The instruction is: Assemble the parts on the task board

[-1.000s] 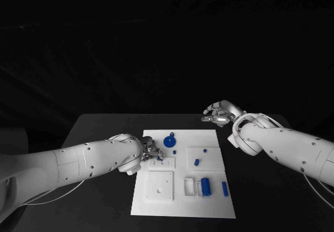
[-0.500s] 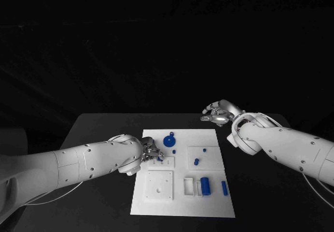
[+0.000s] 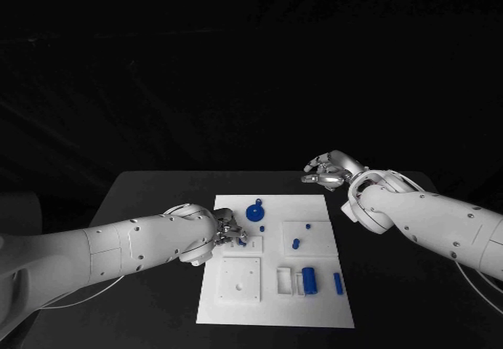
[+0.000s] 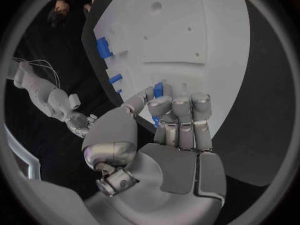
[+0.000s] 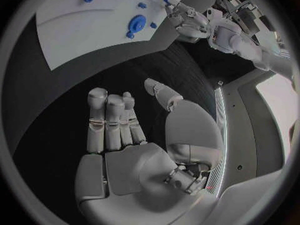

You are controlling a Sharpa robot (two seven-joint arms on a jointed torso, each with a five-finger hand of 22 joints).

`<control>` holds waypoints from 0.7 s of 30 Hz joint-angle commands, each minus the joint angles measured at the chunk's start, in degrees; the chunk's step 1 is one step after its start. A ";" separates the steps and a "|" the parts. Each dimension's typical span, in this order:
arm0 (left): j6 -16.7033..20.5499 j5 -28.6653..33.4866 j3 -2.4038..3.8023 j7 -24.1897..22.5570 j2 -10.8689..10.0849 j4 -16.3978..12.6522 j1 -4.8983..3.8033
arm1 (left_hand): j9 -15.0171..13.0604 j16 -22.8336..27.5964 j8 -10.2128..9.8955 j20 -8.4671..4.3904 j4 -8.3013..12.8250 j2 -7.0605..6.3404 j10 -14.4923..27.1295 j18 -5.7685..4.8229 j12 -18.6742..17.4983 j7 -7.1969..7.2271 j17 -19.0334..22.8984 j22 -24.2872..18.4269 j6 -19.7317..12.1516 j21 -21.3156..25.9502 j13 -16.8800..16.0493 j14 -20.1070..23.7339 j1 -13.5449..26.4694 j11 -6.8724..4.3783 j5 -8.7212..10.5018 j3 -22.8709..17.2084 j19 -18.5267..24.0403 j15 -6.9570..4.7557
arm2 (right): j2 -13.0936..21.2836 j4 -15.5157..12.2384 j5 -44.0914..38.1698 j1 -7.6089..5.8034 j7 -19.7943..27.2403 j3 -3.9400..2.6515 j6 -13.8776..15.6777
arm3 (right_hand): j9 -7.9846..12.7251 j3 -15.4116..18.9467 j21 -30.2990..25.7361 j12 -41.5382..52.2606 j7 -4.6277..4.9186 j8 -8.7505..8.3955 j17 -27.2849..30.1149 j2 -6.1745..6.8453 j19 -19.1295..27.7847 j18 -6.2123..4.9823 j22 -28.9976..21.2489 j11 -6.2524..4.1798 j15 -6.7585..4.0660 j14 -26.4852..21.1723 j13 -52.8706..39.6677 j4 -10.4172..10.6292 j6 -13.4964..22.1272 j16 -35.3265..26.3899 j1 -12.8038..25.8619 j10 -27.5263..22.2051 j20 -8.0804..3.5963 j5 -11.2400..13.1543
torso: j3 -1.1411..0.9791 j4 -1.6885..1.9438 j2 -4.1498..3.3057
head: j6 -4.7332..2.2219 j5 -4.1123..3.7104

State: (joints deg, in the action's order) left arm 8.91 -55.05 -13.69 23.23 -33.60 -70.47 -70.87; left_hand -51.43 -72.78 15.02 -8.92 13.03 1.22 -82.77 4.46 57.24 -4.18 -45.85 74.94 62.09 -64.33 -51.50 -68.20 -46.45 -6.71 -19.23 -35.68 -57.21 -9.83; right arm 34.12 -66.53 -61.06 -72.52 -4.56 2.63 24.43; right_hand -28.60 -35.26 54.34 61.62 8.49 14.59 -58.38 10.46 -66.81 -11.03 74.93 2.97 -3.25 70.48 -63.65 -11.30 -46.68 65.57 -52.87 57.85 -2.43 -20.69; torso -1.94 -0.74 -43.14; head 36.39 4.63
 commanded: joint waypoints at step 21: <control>-0.62 -1.85 0.06 -0.12 0.47 0.31 0.60 | -5.46 -0.43 4.97 -6.08 -0.33 -0.01 1.29 0.26 0.68 5.89 0.01 0.98 8.23 -0.41 0.49 -1.31 0.02 -1.33 1.24 -0.61 0.37 -1.42 | -0.06 -0.22 -0.24 -0.01 0.23 -0.03 -0.74 | -0.11 0.25 -0.36 0.48 0.88 0.28 0.07 -0.21 -0.40 -3.97 0.24 -0.12 -0.22 -0.11 0.18 0.14 0.42 0.13 0.08 -0.40 -0.20 -0.38 | 0.02 0.03 -0.02 | 0.13 -0.04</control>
State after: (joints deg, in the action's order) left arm 8.69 -56.43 -13.69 23.24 -33.18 -70.06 -70.33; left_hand -51.48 -73.00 16.83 -8.91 12.67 1.19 -82.69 4.46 57.69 -4.12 -45.84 74.92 62.16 -64.56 -51.09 -68.31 -46.43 -6.64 -18.34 -35.99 -57.22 -9.72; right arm 34.10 -66.63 -61.06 -72.52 -4.57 2.62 24.37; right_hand -28.65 -35.26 54.33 61.84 8.49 14.59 -58.38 10.47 -67.07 -11.03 74.92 2.97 -3.25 70.48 -63.53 -11.30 -46.59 65.58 -52.87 57.85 -2.50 -20.69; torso -1.93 -0.74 -43.15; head 36.52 4.56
